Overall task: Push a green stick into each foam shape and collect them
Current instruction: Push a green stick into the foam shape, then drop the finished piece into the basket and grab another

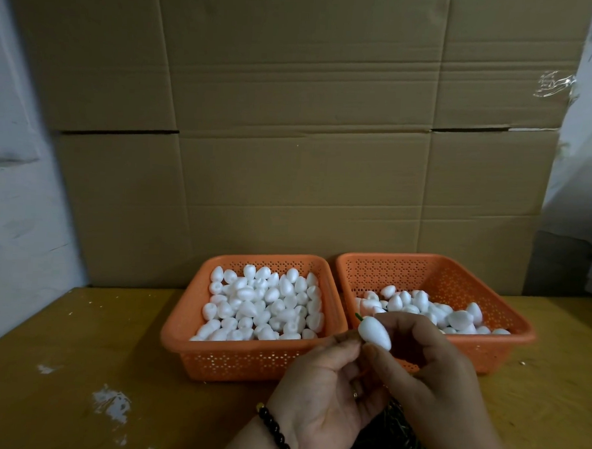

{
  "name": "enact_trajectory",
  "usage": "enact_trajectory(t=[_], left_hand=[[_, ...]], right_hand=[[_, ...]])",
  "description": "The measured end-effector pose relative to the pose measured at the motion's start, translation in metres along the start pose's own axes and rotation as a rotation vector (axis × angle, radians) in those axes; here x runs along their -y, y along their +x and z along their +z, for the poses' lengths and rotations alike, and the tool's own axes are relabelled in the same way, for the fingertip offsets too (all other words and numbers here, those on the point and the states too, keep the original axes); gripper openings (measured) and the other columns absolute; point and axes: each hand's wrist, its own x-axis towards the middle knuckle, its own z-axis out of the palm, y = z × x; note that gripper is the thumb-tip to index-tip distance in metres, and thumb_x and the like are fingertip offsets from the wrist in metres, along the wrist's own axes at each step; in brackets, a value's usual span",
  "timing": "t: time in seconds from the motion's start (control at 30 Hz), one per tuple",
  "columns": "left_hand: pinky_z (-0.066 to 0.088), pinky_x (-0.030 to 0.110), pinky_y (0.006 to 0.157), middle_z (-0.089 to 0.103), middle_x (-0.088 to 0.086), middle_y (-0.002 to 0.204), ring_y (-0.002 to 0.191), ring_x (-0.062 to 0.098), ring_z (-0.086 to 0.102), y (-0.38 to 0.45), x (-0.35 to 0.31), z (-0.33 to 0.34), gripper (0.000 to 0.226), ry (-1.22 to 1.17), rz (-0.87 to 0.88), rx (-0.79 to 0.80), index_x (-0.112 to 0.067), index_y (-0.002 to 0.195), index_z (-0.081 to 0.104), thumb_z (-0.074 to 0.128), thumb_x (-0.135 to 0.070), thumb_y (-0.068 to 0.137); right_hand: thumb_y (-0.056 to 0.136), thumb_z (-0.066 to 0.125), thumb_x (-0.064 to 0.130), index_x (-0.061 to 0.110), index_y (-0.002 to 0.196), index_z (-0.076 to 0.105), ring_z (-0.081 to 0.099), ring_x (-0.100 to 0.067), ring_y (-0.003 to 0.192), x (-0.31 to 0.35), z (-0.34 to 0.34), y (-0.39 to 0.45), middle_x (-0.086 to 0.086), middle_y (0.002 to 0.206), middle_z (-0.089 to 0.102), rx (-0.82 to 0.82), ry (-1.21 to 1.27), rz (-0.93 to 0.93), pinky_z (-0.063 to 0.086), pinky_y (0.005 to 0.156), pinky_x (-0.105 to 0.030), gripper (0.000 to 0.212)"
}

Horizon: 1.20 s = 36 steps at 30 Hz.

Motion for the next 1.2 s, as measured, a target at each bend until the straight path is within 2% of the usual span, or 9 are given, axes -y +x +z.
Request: enact_trajectory(t=[0.13,0.3,0.4,0.53,0.77,0.9,0.97,1.1,1.2], left_hand=[[0.049,0.029,0.066,0.072,0.005,0.097,0.077,0.016,0.064,0.0,0.001,0.001,0.027,0.076,0.026,-0.031,-0.015,0.115,0.065,0.054,-0.018,0.091],[0.05,0.027,0.057,0.072,0.005,0.087,0.066,0.014,0.063,0.0,-0.004,-0.001,0.015,0.142,0.084,-0.109,-0.014,0.103,0.064,0.059,-0.018,0.089],[0.05,0.026,0.057,0.073,0.005,0.088,0.065,0.014,0.063,-0.001,-0.007,-0.003,0.012,0.152,0.105,-0.133,-0.015,0.101,0.063,0.059,-0.016,0.09],[0.05,0.026,0.057,0.073,0.005,0.087,0.064,0.013,0.063,-0.001,-0.011,-0.002,0.011,0.148,0.117,-0.154,-0.015,0.101,0.063,0.059,-0.015,0.09],[0.05,0.026,0.055,0.073,0.006,0.085,0.063,0.014,0.063,0.001,-0.018,-0.007,0.013,0.119,0.143,-0.16,-0.014,0.102,0.063,0.058,-0.011,0.09],[0.05,0.028,0.057,0.073,0.007,0.085,0.065,0.015,0.064,0.001,-0.035,-0.015,0.014,0.092,0.204,-0.161,-0.015,0.098,0.062,0.061,-0.009,0.086],[0.051,0.028,0.055,0.072,0.007,0.083,0.064,0.016,0.064,0.0,-0.049,-0.022,0.023,0.09,0.266,-0.158,-0.013,0.099,0.061,0.063,-0.007,0.077],[0.052,0.026,0.056,0.072,0.005,0.09,0.07,0.014,0.064,0.007,-0.08,-0.045,0.019,0.36,0.443,-0.337,-0.013,0.1,0.062,0.064,-0.003,0.084],[0.05,0.026,0.068,0.067,-0.003,0.097,0.084,0.012,0.062,0.025,-0.1,-0.067,0.012,0.938,0.57,-0.567,-0.023,0.097,0.062,0.063,-0.013,0.089]], right_hand=[[0.081,0.072,0.01,0.026,0.092,0.067,0.071,-0.008,0.076,-0.002,-0.002,0.004,0.006,0.084,0.074,0.02,0.052,0.067,0.054,0.064,-0.017,0.02],[0.076,0.063,0.043,0.03,0.094,0.064,0.067,-0.003,0.079,-0.014,-0.019,0.021,0.01,0.084,0.072,-0.037,-0.156,0.128,0.054,0.066,-0.023,0.022],[0.084,0.066,0.028,0.031,0.099,0.061,0.064,-0.002,0.082,-0.03,-0.033,0.029,0.013,0.089,0.068,-0.085,-0.478,0.06,0.052,0.071,-0.027,0.017],[0.083,0.069,0.016,0.016,0.108,0.065,0.067,-0.022,0.074,-0.048,-0.044,0.035,-0.002,0.091,0.072,-0.084,-0.745,0.046,0.053,0.072,-0.045,0.025],[0.087,0.064,0.01,0.011,0.112,0.069,0.063,-0.03,0.068,-0.053,-0.045,0.036,-0.008,0.074,0.07,-0.022,-0.896,0.004,0.051,0.069,-0.042,0.026],[0.082,0.07,0.007,0.012,0.11,0.069,0.066,-0.032,0.091,-0.041,-0.044,0.035,-0.01,0.098,0.072,-0.061,-0.89,-0.042,0.048,0.082,-0.048,0.028],[0.083,0.067,0.012,0.015,0.106,0.07,0.065,-0.027,0.092,-0.027,-0.04,0.032,-0.004,0.1,0.071,-0.044,-0.807,-0.098,0.052,0.077,-0.045,0.023],[0.082,0.065,0.026,0.031,0.094,0.068,0.06,0.0,0.07,0.004,-0.031,0.023,0.02,0.085,0.062,0.238,-0.691,-0.231,0.054,0.059,-0.027,0.013],[0.083,0.059,0.053,0.04,0.105,0.059,0.056,0.007,0.083,0.012,-0.018,0.016,0.028,0.093,0.054,0.64,-0.791,-0.15,0.05,0.077,-0.017,0.026]])
